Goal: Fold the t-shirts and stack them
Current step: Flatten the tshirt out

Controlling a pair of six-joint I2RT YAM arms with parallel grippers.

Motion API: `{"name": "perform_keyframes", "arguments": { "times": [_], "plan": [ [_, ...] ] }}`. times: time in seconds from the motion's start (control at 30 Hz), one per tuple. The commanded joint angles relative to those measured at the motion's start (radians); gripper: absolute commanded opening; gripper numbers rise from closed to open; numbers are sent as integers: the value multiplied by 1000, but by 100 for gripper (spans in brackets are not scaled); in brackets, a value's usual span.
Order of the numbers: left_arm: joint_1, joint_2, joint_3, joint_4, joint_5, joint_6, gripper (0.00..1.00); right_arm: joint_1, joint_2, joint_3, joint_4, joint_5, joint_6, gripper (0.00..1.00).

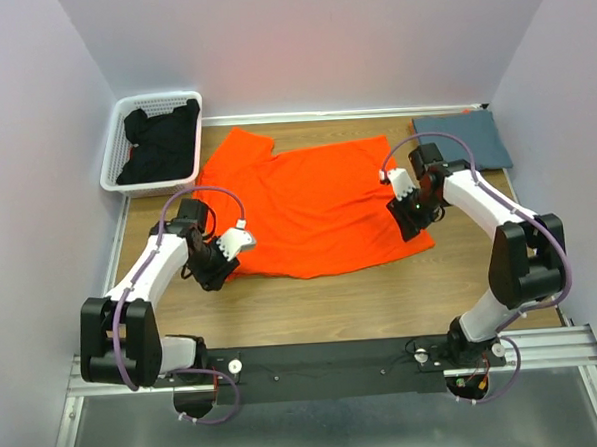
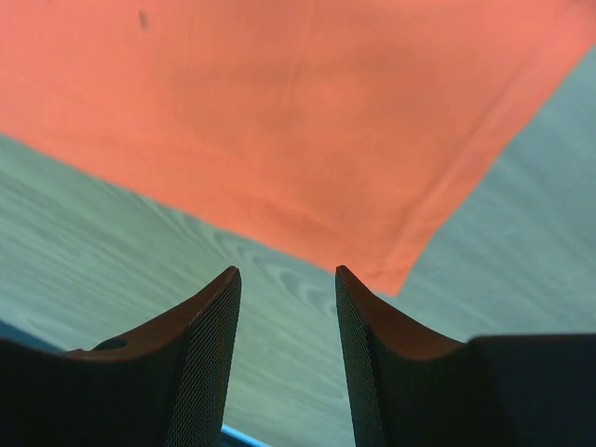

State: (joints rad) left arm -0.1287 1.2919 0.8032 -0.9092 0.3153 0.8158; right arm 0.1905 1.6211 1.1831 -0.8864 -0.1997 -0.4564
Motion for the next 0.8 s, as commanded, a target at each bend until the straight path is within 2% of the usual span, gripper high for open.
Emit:
{"name": "perform_keyframes", "arguments": {
  "times": [0.0, 0.17, 0.27, 0.37, 0.4, 0.43, 0.5, 0.63, 0.67, 0.77],
  "plan": [
    [-18, 9, -33, 88, -71, 3, 54, 0, 0, -57, -14, 9, -44, 53],
    [-40, 89, -35, 157, -71, -10, 54, 0, 68, -97, 61, 51, -44, 53],
    [-57, 144, -38, 197, -90, -21, 50, 0, 117, -108, 101, 83, -42, 52],
    [-60, 187, -32, 213, -104, -17, 36, -2, 143, -114, 122, 92, -44, 51],
    [-60, 190, -26, 210, -107, -12, 22, -2, 158, -114, 132, 97, -42, 50],
    [-60, 190, -13, 187, -102, -6, 14, -2, 166, -115, 135, 101, -42, 48],
    [-60, 181, 51, 141, -76, 9, 0, 0, 175, -120, 136, 109, -44, 46],
    [-60, 181, 259, -18, -4, 45, 0, 0, 158, -138, 138, 120, -53, 44],
    [-60, 220, 359, -29, 14, 43, 0, -2, 157, -140, 139, 126, -54, 43],
    [-54, 331, 508, -53, 28, 20, 0, -2, 164, -132, 139, 135, -50, 43]
  ]
}}
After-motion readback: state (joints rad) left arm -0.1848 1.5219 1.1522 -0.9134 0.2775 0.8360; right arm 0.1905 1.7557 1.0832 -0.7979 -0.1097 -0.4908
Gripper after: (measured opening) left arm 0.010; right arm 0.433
